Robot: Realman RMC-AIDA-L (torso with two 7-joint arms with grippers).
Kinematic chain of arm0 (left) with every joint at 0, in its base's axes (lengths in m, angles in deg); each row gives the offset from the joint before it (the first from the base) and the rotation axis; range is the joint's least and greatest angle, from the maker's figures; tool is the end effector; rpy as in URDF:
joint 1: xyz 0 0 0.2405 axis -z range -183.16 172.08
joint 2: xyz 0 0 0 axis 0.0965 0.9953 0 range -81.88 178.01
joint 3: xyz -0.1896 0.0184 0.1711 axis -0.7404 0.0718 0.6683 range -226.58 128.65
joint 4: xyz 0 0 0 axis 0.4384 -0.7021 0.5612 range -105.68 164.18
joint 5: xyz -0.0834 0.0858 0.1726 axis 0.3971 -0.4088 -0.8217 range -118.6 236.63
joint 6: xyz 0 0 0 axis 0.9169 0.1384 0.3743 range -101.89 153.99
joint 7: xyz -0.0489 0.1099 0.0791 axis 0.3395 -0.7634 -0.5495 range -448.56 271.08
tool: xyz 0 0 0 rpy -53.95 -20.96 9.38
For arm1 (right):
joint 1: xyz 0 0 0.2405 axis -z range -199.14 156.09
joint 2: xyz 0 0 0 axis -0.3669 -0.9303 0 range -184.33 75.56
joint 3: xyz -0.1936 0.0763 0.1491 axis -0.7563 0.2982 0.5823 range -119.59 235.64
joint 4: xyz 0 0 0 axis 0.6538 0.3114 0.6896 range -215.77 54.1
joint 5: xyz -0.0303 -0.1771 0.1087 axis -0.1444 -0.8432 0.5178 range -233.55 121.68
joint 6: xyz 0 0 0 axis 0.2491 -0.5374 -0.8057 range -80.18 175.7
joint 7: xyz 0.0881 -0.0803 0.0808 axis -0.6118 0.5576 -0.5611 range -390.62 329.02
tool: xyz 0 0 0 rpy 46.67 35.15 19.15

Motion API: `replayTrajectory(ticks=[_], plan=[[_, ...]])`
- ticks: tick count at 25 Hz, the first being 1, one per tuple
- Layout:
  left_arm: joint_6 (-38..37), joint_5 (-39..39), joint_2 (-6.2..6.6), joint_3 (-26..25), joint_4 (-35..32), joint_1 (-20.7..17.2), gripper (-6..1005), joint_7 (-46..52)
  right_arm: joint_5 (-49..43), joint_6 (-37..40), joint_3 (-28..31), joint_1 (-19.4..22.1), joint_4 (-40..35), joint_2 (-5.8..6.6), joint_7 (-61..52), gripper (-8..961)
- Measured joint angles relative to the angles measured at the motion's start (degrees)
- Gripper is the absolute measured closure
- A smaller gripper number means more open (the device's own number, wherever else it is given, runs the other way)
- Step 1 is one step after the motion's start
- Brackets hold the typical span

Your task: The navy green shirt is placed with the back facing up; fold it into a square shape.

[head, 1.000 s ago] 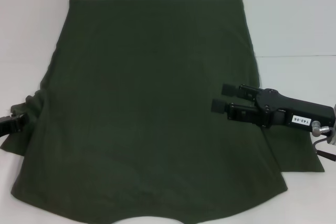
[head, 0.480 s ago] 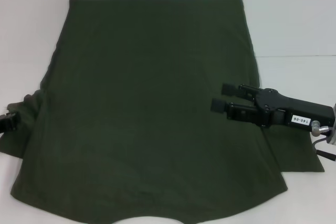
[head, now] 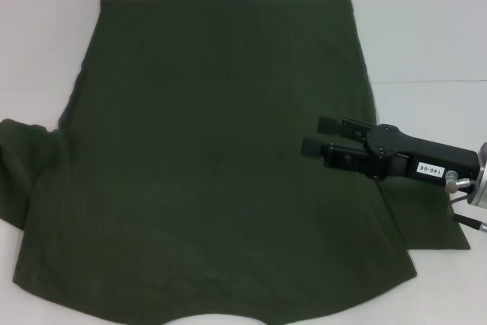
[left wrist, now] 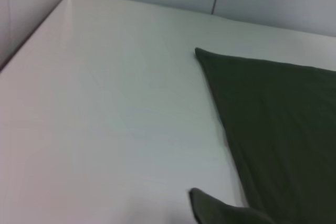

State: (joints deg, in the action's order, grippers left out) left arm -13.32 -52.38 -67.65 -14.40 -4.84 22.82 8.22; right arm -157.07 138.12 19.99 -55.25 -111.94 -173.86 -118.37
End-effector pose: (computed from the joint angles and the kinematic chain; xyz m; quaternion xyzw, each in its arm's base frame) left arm -0.3840 0.3851 0.0755 -0.7092 -0.4746 -0.1493 0.4994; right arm 0.2263 0.3472 0.0013 -0.8720 0.2894 0.3811 0.1031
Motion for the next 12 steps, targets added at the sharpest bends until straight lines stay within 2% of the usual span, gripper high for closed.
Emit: replayTrajectory(ticks=[3,12], plan=[[1.2,-0.48,0.27,0.0,0.11,0.88,981,-0.15,0.38,-0.12,0.05,-0.16,0.0,-0.07,-0.01,39],[6.23,-2.71,0.05,0.07,-0.34,3.05,982,-1.02,1.21,-0.25,0.06,-0.18,0.19,-0.04,-0.05,39]])
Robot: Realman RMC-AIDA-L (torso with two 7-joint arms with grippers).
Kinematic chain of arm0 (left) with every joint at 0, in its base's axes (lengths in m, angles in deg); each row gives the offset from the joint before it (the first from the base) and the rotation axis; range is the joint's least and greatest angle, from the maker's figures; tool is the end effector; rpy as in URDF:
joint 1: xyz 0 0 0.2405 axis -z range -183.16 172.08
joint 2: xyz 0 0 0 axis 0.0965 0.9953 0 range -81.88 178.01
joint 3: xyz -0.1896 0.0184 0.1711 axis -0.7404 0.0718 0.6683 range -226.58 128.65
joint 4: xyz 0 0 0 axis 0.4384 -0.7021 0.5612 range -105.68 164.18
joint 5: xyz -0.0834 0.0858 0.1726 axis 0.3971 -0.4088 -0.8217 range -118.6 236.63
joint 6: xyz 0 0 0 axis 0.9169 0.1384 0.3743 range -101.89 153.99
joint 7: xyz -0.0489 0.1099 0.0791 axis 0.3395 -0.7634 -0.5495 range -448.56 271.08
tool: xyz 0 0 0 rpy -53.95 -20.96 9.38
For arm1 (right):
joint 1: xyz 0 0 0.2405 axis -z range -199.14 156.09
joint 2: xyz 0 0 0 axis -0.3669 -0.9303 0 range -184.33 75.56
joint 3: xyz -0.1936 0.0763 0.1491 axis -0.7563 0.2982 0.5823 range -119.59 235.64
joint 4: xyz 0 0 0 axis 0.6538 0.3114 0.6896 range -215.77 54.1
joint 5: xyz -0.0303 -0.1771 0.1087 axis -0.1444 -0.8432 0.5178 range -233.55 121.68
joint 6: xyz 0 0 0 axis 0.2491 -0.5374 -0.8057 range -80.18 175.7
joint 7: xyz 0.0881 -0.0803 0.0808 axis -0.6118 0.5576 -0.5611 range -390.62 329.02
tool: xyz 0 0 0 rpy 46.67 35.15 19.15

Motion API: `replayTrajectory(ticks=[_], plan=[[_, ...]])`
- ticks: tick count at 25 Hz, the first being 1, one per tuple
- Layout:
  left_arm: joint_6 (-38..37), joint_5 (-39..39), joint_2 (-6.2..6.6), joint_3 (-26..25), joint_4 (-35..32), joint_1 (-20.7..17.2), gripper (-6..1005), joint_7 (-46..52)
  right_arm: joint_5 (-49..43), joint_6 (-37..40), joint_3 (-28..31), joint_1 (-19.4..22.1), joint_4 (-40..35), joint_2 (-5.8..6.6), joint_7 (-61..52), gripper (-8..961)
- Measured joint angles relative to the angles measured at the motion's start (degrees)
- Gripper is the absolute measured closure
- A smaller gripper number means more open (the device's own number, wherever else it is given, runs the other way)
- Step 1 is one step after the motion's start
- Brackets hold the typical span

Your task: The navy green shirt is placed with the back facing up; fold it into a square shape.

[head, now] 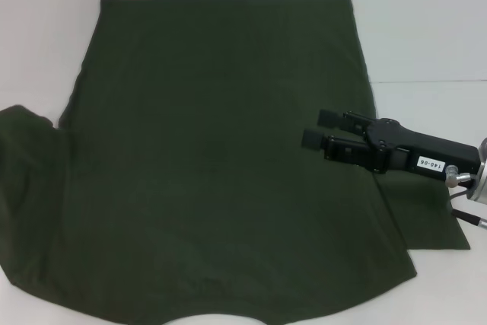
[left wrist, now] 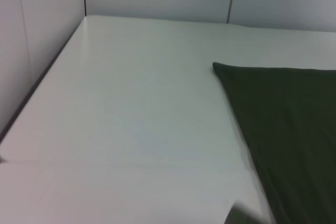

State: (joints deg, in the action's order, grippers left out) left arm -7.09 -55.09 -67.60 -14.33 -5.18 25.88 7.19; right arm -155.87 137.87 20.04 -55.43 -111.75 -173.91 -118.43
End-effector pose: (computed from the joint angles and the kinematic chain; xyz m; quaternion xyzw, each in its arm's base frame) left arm -0.3761 0.4057 0.0857 -0.7070 -0.4446 -0.1174 0.5374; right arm 0.2242 0.3494 0.0026 -0.8673 0.2899 0.3903 0.1067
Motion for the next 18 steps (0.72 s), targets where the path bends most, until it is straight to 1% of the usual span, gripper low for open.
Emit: replayTrajectory(ticks=[7,11,17,18], plan=[[0.72,-0.14,0.02,0.0,0.01,1.17,982,-0.73,0.01,-0.3,0.01,0.04,0.48,0.0,0.0,39],[0.75,-0.15,-0.15,-0.01,-0.03,1.21,981,-0.75,0.01,-0.3,0.01,0.12,0.51,0.0,-0.01,39],[-0.3,-0.15,-1.08,0.0,-0.82,0.2,982,-0.56,0.0,-0.13,0.0,0.24,0.51,0.0,0.0,39],[-1.84,-0.15,-1.6,-0.07,-1.72,-0.3,982,-0.35,0.0,-0.01,-0.04,0.24,0.51,0.0,0.0,39]])
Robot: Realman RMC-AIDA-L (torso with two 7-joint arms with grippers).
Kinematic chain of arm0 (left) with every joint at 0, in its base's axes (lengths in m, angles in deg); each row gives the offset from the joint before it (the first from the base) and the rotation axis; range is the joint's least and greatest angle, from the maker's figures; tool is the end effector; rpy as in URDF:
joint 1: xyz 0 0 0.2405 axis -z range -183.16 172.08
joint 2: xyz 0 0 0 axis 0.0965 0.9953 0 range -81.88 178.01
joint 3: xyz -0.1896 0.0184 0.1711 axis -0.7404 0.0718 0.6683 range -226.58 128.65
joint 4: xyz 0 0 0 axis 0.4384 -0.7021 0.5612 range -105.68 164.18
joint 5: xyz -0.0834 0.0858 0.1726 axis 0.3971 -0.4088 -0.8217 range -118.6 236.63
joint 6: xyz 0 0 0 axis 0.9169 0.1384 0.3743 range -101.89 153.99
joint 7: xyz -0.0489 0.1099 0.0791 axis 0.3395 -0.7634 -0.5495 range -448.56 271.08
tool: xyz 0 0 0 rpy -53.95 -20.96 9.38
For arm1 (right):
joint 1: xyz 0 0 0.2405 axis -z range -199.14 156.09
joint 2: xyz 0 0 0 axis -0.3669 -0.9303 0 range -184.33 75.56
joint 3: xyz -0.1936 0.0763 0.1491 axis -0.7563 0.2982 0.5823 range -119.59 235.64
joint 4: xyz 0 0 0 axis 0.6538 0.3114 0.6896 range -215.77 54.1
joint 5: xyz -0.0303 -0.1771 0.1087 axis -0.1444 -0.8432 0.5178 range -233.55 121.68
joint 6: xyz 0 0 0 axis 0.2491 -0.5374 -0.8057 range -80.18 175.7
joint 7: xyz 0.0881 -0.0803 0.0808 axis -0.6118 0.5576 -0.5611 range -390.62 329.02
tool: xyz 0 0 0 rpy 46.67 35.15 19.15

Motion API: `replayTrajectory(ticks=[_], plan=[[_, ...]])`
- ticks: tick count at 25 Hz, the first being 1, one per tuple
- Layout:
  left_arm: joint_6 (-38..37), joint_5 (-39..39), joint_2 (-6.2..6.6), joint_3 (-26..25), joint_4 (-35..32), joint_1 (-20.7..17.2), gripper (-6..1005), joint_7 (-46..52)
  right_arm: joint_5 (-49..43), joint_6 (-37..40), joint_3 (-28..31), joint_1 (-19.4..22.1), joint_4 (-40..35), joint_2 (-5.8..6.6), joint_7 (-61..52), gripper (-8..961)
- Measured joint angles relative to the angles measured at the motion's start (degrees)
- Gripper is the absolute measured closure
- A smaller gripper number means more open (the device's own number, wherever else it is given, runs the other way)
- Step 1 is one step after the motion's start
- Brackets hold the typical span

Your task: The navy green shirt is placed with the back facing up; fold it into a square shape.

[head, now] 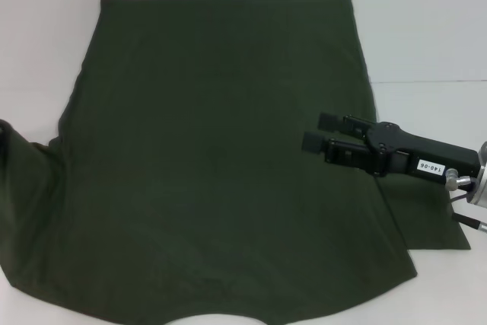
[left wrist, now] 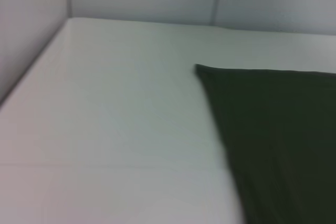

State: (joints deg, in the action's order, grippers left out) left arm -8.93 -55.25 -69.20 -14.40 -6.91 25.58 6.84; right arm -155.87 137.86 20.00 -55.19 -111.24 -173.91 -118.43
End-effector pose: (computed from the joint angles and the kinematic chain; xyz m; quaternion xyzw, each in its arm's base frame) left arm -0.3678 0.4044 0.0764 -0.7177 -0.4390 -0.1269 0.5254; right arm 0.2262 0.3475 0.0010 -0.8656 0.2952 0.3906 0.1049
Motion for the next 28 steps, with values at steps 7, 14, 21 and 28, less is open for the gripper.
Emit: replayTrajectory(ticks=[7,14,21,28], plan=[[-17.78,0.33,-2.98,-0.1,-10.28,-3.65,982,2.79,0.0,0.17,-0.42,0.27,0.0,0.0,0.08,39],[-26.9,0.58,-6.78,2.64,-13.89,-3.39,970,4.39,-0.35,0.25,-0.55,0.45,0.33,0.0,0.52,39],[-27.3,3.64,-7.02,8.49,-7.2,-1.28,889,4.41,-0.44,0.26,-0.86,0.44,0.5,0.0,0.62,39],[-28.6,5.33,-6.74,8.62,-9.27,-2.72,706,4.06,-0.43,0.22,-0.86,0.44,0.52,0.05,0.6,39]])
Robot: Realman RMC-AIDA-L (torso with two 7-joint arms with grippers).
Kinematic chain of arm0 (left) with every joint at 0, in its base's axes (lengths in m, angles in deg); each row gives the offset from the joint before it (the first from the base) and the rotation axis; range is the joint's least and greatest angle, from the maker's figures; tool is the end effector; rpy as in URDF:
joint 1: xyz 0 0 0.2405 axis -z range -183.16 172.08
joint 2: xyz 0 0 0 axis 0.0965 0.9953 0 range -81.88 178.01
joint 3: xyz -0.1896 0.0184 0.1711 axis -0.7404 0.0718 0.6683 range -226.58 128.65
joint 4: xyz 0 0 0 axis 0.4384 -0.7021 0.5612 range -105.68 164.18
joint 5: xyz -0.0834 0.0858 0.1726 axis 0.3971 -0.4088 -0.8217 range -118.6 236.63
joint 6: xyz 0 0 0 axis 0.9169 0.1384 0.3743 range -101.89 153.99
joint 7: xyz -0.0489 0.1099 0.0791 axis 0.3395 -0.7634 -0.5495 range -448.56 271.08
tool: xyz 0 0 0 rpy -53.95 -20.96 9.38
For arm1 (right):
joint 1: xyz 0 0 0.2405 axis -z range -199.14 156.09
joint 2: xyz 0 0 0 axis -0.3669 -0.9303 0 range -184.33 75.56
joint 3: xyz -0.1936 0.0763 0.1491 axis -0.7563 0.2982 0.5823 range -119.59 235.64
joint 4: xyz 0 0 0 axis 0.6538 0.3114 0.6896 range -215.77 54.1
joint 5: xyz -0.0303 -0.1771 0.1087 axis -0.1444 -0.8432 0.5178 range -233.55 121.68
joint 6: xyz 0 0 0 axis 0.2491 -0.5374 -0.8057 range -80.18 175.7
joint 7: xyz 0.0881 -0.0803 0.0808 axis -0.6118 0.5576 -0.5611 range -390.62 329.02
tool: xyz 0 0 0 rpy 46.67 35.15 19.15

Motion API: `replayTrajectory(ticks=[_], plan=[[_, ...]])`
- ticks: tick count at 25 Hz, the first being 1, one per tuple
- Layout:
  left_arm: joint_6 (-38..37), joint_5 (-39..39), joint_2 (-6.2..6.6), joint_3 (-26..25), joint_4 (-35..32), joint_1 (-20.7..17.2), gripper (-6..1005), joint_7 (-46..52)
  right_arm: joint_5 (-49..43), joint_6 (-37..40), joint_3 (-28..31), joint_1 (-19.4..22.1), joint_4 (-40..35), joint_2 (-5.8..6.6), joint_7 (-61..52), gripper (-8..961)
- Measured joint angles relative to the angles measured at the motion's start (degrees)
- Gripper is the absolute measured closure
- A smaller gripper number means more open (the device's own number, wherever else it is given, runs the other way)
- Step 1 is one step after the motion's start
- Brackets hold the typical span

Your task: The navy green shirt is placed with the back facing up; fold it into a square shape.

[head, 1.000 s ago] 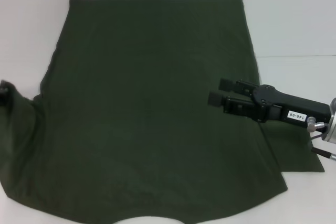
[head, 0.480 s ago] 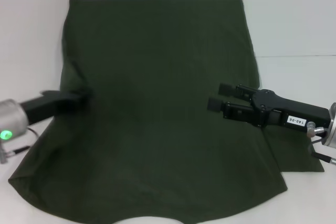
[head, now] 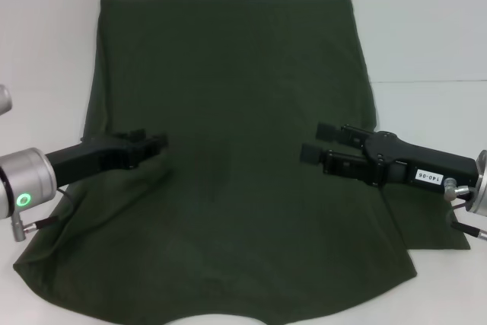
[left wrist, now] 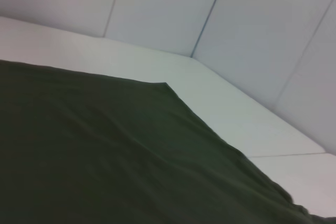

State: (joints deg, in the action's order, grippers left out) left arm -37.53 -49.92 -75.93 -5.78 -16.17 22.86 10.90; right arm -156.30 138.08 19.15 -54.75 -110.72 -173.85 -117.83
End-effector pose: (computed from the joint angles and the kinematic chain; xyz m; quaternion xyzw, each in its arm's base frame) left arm -0.2710 0.3766 0.0042 -0.8355 -0.3915 -0.2536 0.2904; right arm 0.2290 0.3431 -0.0030 -0.8695 0.2955 0.3832 0.0985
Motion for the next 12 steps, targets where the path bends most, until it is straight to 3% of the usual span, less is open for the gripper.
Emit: replayTrajectory(ticks=[2,4,12], plan=[[0.33,0.02,0.02,-0.1,-0.4,-0.47,631,-0.43,0.0,-0.03,0.14,0.0,-0.04,0.02,-0.16,39],[1.19,0.03,0.04,-0.26,-0.84,-1.19,427,-1.17,0.01,-0.06,0.24,0.0,-0.09,0.15,-0.37,39],[2.39,-2.38,0.44,0.3,-1.54,-4.86,255,-1.76,0.31,-0.46,0.46,-0.01,-0.03,0.54,-1.15,40]])
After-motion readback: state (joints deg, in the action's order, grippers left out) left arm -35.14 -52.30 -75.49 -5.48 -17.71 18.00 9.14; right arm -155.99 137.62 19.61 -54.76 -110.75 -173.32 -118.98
